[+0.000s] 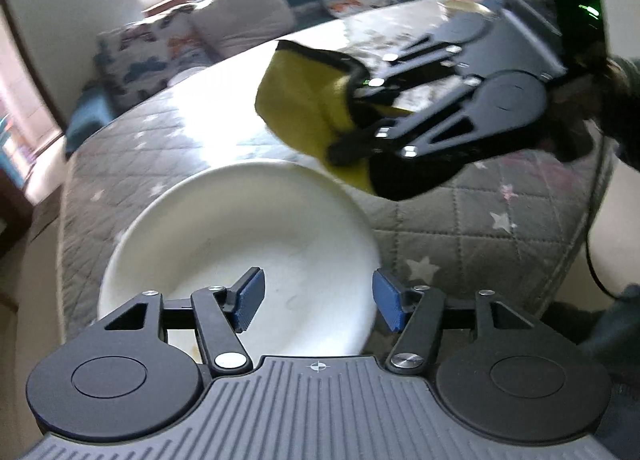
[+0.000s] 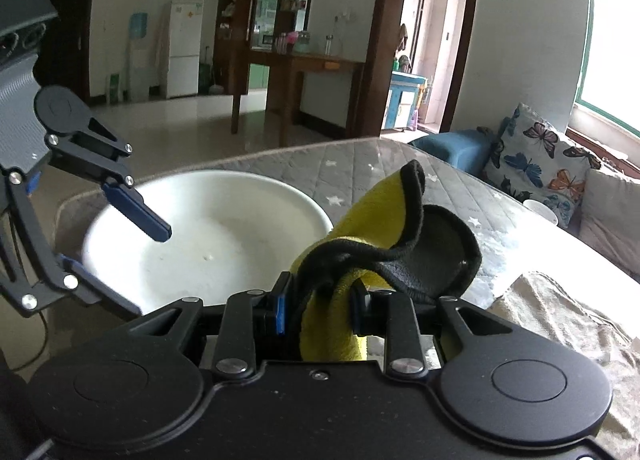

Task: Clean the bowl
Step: 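Release the basin rim with the left gripper and pull it back, then wipe the basin's inner surface with the sponge in the right gripper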

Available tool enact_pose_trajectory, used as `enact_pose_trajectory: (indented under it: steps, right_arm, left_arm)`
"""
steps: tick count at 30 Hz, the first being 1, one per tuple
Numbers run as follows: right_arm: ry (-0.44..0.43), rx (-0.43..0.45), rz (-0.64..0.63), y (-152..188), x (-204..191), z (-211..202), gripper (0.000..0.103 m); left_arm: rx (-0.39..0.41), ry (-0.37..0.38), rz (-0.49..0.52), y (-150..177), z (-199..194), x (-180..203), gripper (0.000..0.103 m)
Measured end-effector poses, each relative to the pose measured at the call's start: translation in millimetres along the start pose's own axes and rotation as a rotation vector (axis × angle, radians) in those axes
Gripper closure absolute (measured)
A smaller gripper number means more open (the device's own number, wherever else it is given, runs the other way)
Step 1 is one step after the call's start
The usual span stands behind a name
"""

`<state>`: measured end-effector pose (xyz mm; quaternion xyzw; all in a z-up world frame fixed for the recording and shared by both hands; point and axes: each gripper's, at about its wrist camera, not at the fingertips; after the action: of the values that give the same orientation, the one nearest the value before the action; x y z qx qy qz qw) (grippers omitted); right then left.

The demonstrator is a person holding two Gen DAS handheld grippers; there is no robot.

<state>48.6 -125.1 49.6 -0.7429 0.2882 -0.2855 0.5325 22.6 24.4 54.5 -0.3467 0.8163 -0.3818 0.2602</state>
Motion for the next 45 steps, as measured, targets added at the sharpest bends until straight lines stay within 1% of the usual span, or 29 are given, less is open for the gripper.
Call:
enact_pose_trajectory:
  steps: [2, 4, 7, 9, 10, 13, 17, 19, 23, 25, 29, 30, 35, 36, 41, 45]
  right_arm:
    - [0.004, 0.007, 0.012, -3, -2, -2, 0.073]
    - [-0.007, 0.012, 0.018, -5, -5, 0, 0.073]
    - [-0.024, 0.020, 0.025, -8, -9, 3, 0.073]
    - [-0.035, 0.026, 0.031, -10, -11, 4, 0.073]
    - [-0.041, 0.029, 0.029, -10, -14, 5, 0.073]
    - [-0.057, 0.032, 0.027, -11, -23, 8, 0.073]
    - [-0.067, 0.029, 0.038, -12, -28, 14, 0.073]
    - [-0.074, 0.027, 0.042, -12, -31, 16, 0.073]
    - [-0.073, 0.023, 0.054, -10, -33, 23, 0.073]
    - [-0.072, 0.020, 0.063, -9, -34, 27, 0.073]
    - [-0.069, 0.013, 0.076, -7, -33, 34, 0.073]
    - [-0.068, 0.011, 0.072, -6, -31, 35, 0.073]
    - [-0.063, -0.003, 0.052, -4, -22, 40, 0.073]
    - [-0.062, -0.005, 0.048, -3, -20, 41, 0.073]
    - [-0.058, -0.018, 0.027, -1, -11, 47, 0.073]
    - [-0.054, -0.029, 0.011, 1, -3, 51, 0.073]
  left_arm:
    - [0.007, -0.030, -0.025, 1, -9, -3, 0.041]
    - [0.014, -0.084, -0.068, 4, -21, -8, 0.041]
    - [0.006, -0.142, -0.131, 7, -31, -15, 0.041]
    - [-0.010, -0.208, -0.194, 11, -36, -21, 0.041]
    - [-0.014, -0.225, -0.210, 12, -37, -23, 0.041]
    - [-0.033, -0.295, -0.321, 17, -44, -33, 0.041]
    - [-0.044, -0.341, -0.424, 21, -48, -40, 0.041]
    - [-0.057, -0.354, -0.464, 23, -47, -42, 0.041]
    - [-0.084, -0.368, -0.593, 31, -44, -49, 0.041]
    - [-0.088, -0.369, -0.627, 34, -42, -50, 0.041]
    - [-0.096, -0.358, -0.657, 37, -39, -44, 0.041]
    - [-0.095, -0.352, -0.672, 38, -38, -42, 0.044]
    - [-0.092, -0.359, -0.708, 41, -36, -42, 0.045]
    - [-0.091, -0.358, -0.719, 42, -36, -43, 0.048]
    - [-0.097, -0.375, -0.733, 42, -33, -43, 0.052]
    - [-0.107, -0.396, -0.735, 41, -31, -44, 0.058]
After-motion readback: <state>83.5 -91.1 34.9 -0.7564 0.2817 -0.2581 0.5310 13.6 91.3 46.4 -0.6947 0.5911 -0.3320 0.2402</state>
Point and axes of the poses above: each gripper's, at about its wrist camera, not at the fingertips, and z roughly the way its jaws point, x to its right, y to its underside, and after that the axes turned 13 degrees about x, right-handed
